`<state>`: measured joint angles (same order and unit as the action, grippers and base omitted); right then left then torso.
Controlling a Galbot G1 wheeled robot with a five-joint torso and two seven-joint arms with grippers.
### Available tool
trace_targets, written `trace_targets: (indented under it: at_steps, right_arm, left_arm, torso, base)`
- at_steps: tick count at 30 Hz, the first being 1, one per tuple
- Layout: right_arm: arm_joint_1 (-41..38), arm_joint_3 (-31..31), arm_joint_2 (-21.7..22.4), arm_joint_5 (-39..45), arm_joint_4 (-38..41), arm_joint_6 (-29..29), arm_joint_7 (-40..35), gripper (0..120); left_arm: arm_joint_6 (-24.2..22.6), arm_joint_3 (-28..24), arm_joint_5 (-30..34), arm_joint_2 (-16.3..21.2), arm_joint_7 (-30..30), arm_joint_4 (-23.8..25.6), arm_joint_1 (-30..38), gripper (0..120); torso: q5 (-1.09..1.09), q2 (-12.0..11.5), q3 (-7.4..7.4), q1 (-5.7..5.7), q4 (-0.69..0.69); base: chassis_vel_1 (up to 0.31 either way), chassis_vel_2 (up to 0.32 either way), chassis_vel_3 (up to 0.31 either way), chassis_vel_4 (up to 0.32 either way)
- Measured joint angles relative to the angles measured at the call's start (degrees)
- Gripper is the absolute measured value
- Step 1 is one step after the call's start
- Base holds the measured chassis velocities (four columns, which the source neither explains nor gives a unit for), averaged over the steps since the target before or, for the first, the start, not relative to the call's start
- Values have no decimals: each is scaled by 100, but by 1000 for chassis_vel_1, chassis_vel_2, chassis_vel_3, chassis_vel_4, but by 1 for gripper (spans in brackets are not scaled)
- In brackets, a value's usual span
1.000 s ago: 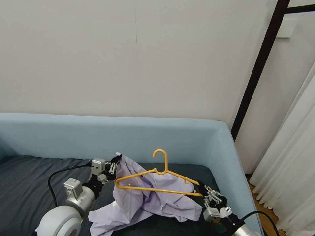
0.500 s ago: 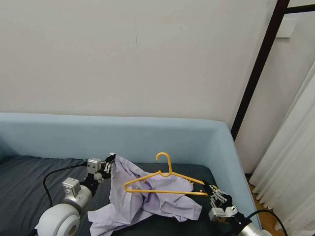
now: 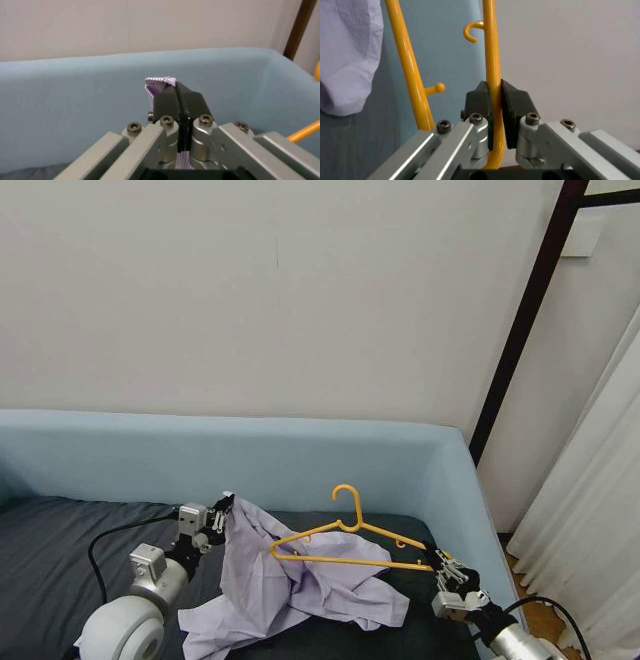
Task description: Pick up the clothes from the sofa and hang them on the clothes hanger.
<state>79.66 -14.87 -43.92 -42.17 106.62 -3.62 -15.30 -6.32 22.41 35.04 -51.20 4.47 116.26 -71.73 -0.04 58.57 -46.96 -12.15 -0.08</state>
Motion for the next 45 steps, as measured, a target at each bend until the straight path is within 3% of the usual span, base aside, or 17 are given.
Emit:
trace_targets:
  at_steps: [9,23,28,36,45]
  right_arm:
    - [-381,341,-251,331,-335,-97,-85,5]
    - [-766,830,-689,474,-220,-293,-373,5]
    - [-780,855,-786,97,-507,-326,-280,5]
    - [-1080,718,-910,-1066,-1009,-935,-160,5]
    - [-1405,884,-1186,-1464,-1226,-1267,-160,5]
  left_arm:
    - [-23,-177,-16,-129,-111,473,-116,0]
    - [55,-577,-465,-655,-370,311,-206,0]
    - [92,-578,-551,-661,-459,359,-279,0]
    - [106,-483,-523,-546,-505,547,-329,0]
    - [254,-576,-696,-671,-818,629,-510,0]
  torso:
    - [0,0,0,0,1]
    - [-1,0,0,0,0]
    - [-1,0,0,0,0]
    - [-1,0,0,0,0]
    - [-1,0,0,0,1]
  base:
    - [0,0,0,0]
    - [0,0,0,0]
    - [0,0,0,0]
    - [0,0,0,0]
    - [0,0,0,0]
